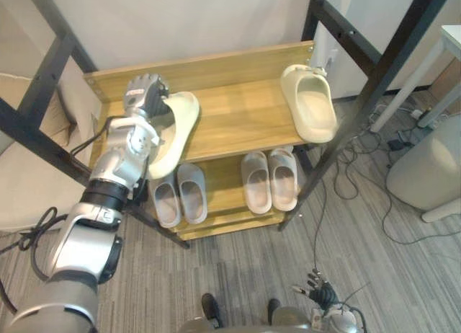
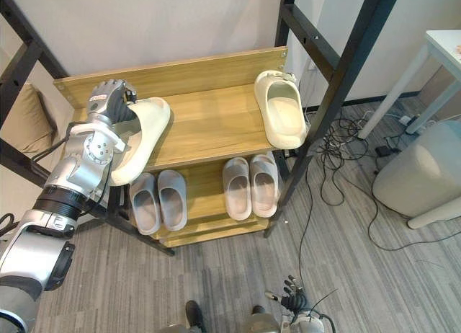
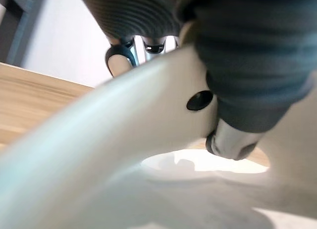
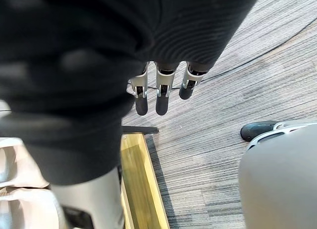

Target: Organize the slippers on the shoe rack

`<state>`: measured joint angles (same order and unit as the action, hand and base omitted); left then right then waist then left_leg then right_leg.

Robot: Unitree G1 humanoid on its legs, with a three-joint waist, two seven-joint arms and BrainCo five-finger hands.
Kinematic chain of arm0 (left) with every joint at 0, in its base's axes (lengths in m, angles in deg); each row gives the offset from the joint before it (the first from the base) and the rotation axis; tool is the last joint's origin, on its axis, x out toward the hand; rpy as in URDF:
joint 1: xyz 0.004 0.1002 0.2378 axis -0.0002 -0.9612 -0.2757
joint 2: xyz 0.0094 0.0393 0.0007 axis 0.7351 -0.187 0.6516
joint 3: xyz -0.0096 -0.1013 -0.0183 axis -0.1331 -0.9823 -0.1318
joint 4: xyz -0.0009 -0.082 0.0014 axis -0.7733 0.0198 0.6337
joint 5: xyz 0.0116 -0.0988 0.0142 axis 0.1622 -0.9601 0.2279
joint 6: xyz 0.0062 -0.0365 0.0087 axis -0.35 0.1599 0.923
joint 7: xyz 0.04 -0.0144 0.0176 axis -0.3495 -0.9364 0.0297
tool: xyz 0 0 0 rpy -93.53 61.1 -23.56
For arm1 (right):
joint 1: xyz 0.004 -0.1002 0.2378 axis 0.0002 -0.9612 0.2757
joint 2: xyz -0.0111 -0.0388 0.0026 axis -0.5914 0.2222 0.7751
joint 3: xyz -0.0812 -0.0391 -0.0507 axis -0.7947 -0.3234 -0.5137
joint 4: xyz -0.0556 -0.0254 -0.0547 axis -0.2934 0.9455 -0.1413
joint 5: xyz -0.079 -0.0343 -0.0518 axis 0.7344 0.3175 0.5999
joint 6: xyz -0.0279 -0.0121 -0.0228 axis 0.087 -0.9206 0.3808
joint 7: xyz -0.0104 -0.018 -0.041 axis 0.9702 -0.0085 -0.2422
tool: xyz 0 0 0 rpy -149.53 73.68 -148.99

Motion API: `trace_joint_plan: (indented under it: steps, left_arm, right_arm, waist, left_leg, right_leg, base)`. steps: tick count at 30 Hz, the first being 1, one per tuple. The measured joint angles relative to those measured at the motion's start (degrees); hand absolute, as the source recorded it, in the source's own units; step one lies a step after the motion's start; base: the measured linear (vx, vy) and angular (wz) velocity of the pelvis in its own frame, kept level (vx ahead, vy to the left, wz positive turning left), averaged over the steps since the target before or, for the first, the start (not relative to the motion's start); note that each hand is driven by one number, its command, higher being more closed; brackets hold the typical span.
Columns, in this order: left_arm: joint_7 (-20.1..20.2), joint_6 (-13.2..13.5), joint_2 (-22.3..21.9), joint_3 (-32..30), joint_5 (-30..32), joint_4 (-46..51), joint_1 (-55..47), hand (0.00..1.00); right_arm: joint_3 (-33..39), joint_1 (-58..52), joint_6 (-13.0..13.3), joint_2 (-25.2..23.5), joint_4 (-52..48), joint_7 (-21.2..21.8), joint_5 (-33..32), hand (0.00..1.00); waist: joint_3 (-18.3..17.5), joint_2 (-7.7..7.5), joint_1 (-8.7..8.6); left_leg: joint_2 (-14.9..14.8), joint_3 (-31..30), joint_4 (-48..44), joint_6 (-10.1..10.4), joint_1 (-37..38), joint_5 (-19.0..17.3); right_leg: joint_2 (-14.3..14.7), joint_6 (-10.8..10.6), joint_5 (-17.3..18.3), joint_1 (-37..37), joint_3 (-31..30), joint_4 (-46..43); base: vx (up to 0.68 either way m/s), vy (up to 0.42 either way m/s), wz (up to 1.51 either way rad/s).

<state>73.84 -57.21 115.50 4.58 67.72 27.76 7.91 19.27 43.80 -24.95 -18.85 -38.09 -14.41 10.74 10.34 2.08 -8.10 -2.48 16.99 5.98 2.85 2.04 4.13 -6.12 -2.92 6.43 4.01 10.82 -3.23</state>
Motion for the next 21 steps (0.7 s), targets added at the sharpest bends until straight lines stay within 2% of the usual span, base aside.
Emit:
trace_joint_plan:
  steps: [6, 8, 15, 21]
  left_arm:
    - [0.0, -0.1, -2.9, 1.5, -1.2, -2.5, 3.2, 1.0]
    - [-0.1, -0.1, -4.7, 1.5, -1.2, -3.9, 4.9, 1.0]
    - [-1.5, -1.0, -5.4, 1.5, -1.1, -6.5, 7.9, 1.0]
    - [-2.6, -1.4, -5.5, 1.0, -1.0, -7.7, 9.7, 1.0]
  right_arm:
    - [0.2, 0.0, -0.2, 0.2, -0.1, 0.0, -0.4, 0.0]
    - [0.9, -0.3, -0.4, 0.5, -0.1, 0.0, -0.5, 0.0]
    - [0.9, -0.8, -0.4, 2.1, -0.4, -0.2, -1.7, 0.0]
    - [1.0, -2.9, -0.4, 2.1, -2.5, -0.3, -2.2, 0.0]
  waist:
    - [0.3, 0.82, -1.31]
    - [0.8, 1.74, -1.73]
    - [0.9, 3.49, -2.57]
    - [0.9, 3.57, -3.19]
  left_leg:
    - [0.0, 0.0, 0.0, 0.0, 0.0, 0.0]
    - [0.0, 0.2, 0.0, 0.0, 0.0, 0.0]
    - [-0.5, 2.1, 0.0, 0.0, -1.1, 0.0]
    - [-0.7, 3.2, 0.0, 0.0, -2.0, 0.0]
  right_leg:
    - [0.0, 0.0, 0.0, 0.0, 0.0, -0.1]
    - [0.0, 0.0, 0.0, -0.2, -0.2, -0.2]
    - [0.2, 0.0, -0.1, -3.2, -3.7, -1.4]
    - [0.4, 0.0, -0.8, -5.8, -6.5, -2.0]
  base:
    - [0.0, 0.0, 0.0]
    - [0.0, 0.0, -0.02]
    - [0.0, -0.001, -0.22]
    - [0.0, 0.001, -0.23]
